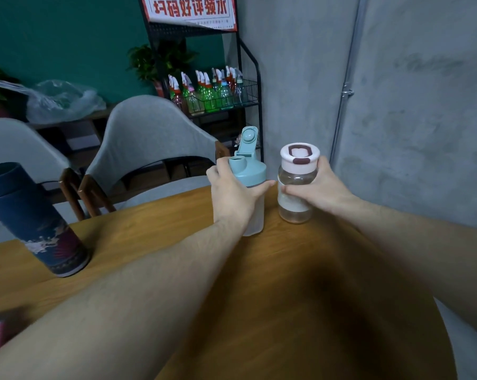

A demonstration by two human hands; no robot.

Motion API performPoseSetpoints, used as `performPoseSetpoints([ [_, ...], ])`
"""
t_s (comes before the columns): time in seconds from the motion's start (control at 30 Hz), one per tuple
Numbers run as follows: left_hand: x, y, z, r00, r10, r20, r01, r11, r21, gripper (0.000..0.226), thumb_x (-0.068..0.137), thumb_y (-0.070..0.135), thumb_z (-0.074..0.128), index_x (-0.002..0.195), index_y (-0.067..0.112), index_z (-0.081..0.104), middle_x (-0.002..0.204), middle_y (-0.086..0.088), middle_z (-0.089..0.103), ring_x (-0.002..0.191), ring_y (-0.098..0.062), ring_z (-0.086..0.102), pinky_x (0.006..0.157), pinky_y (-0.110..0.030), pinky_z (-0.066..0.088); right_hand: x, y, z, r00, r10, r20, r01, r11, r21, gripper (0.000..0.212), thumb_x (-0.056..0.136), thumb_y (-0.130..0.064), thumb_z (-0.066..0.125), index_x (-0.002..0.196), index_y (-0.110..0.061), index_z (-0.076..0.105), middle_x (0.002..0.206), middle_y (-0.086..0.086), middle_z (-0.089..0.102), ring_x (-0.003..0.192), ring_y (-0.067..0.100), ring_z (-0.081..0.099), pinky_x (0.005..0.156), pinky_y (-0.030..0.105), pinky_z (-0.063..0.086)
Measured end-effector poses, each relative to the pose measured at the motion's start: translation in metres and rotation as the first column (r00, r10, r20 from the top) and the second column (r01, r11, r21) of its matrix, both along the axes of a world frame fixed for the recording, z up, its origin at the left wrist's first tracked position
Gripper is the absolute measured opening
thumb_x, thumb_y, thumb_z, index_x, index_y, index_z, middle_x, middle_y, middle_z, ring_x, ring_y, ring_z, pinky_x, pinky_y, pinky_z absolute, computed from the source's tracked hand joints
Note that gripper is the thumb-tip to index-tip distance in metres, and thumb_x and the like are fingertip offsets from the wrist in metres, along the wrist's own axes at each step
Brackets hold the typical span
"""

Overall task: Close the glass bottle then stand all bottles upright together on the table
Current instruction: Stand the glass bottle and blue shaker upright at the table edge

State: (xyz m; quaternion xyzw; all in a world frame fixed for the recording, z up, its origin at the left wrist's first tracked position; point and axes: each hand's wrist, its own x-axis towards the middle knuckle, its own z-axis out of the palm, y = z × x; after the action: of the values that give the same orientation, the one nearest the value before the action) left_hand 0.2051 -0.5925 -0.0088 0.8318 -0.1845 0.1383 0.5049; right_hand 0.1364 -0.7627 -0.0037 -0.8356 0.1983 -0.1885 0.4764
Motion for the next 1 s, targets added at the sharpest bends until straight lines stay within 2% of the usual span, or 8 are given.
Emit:
performPoseSetpoints([
  [0.23, 0.005, -0.018, -0.006, 0.995, 0.101, 0.027, -0.100, 0.995, -0.016, 0.084, 0.069, 0.039, 0.092, 0.131, 0.012, 0.044, 0.132, -0.009, 0.044, 0.108, -0.008, 0.034, 0.097, -0.022, 0.037, 0.026, -0.010, -0.005, 0.999, 0.046, 0.004, -0.046, 0.999, -0.003, 0.071, 0.066, -0.038, 0.090, 0.119, -0.033, 0.042, 0.116, -0.007, 0.066, 0.108, 0.017, 0.064, 0.096, 0.040, 0.053],
  [0.37, 0.000, -0.019, -0.005, 0.991, 0.128, 0.044, -0.127, 0.992, -0.022, 0.080, 0.073, 0.036, 0.089, 0.133, 0.010, 0.042, 0.135, -0.011, 0.042, 0.120, -0.018, 0.044, 0.108, -0.036, 0.044, 0.031, -0.012, -0.009, 0.997, 0.082, 0.009, -0.081, 0.997, -0.006, 0.073, 0.064, -0.040, 0.089, 0.121, -0.037, 0.042, 0.118, -0.009, 0.066, 0.109, 0.015, 0.064, 0.096, 0.038, 0.053],
  [0.5, -0.005, -0.017, -0.006, 0.994, 0.098, 0.047, -0.097, 0.995, -0.033, 0.076, 0.074, 0.037, 0.085, 0.130, 0.010, 0.042, 0.131, -0.009, 0.044, 0.120, -0.025, 0.049, 0.104, -0.045, 0.048, 0.034, -0.016, -0.009, 0.990, 0.138, -0.009, -0.138, 0.990, 0.012, 0.080, 0.062, -0.041, 0.091, 0.124, -0.038, 0.040, 0.119, -0.009, 0.066, 0.110, 0.015, 0.064, 0.098, 0.040, 0.053],
  [0.63, -0.009, -0.012, -0.004, 0.999, 0.027, -0.038, -0.028, 0.999, -0.039, 0.075, 0.066, 0.051, 0.079, 0.121, 0.024, 0.035, 0.125, -0.003, 0.049, 0.117, -0.021, 0.053, 0.100, -0.044, 0.052, 0.032, -0.018, -0.006, 0.984, 0.175, -0.014, -0.175, 0.985, 0.012, 0.083, 0.070, -0.032, 0.090, 0.136, -0.029, 0.039, 0.119, -0.006, 0.064, 0.106, 0.013, 0.062, 0.082, 0.023, 0.047],
  [0.73, -0.004, -0.005, 0.004, 0.994, -0.046, -0.101, 0.041, 0.998, -0.049, 0.088, 0.060, 0.060, 0.075, 0.129, 0.029, 0.031, 0.134, 0.001, 0.051, 0.126, -0.019, 0.053, 0.107, -0.041, 0.048, 0.031, -0.019, -0.004, 0.982, 0.189, -0.029, -0.188, 0.982, 0.026, 0.084, 0.072, -0.029, 0.089, 0.139, -0.025, 0.038, 0.119, -0.003, 0.064, 0.105, 0.015, 0.062, 0.077, 0.021, 0.045],
  [0.87, 0.008, 0.007, 0.024, 0.951, -0.240, -0.195, 0.220, 0.968, -0.122, 0.101, 0.080, 0.026, 0.086, 0.154, 0.021, 0.017, 0.157, -0.001, 0.033, 0.146, -0.012, 0.031, 0.121, -0.031, 0.030, 0.031, -0.020, -0.003, 0.977, 0.212, -0.033, -0.210, 0.976, 0.054, 0.088, 0.070, -0.032, 0.091, 0.139, -0.026, 0.038, 0.122, -0.004, 0.065, 0.108, 0.014, 0.063, 0.086, 0.026, 0.048],
  [0.93, 0.017, 0.012, 0.033, 0.926, -0.296, -0.234, 0.280, 0.955, -0.102, 0.106, 0.081, 0.019, 0.085, 0.157, 0.024, 0.012, 0.163, -0.002, 0.034, 0.145, -0.012, 0.038, 0.110, -0.021, 0.038, 0.030, -0.020, -0.002, 0.975, 0.221, -0.033, -0.219, 0.974, 0.056, 0.088, 0.069, -0.033, 0.091, 0.139, -0.026, 0.037, 0.122, -0.005, 0.065, 0.108, 0.013, 0.063, 0.086, 0.026, 0.048],
  [1.0, 0.026, 0.014, 0.038, 0.901, -0.331, -0.281, 0.322, 0.943, -0.080, 0.108, 0.081, 0.018, 0.085, 0.158, 0.026, 0.010, 0.154, 0.001, 0.049, 0.132, -0.010, 0.053, 0.097, -0.017, 0.044, 0.031, -0.021, -0.001, 0.973, 0.225, -0.040, -0.223, 0.973, 0.052, 0.091, 0.069, -0.034, 0.091, 0.140, -0.027, 0.036, 0.122, -0.006, 0.064, 0.109, 0.013, 0.062, 0.086, 0.025, 0.047],
])
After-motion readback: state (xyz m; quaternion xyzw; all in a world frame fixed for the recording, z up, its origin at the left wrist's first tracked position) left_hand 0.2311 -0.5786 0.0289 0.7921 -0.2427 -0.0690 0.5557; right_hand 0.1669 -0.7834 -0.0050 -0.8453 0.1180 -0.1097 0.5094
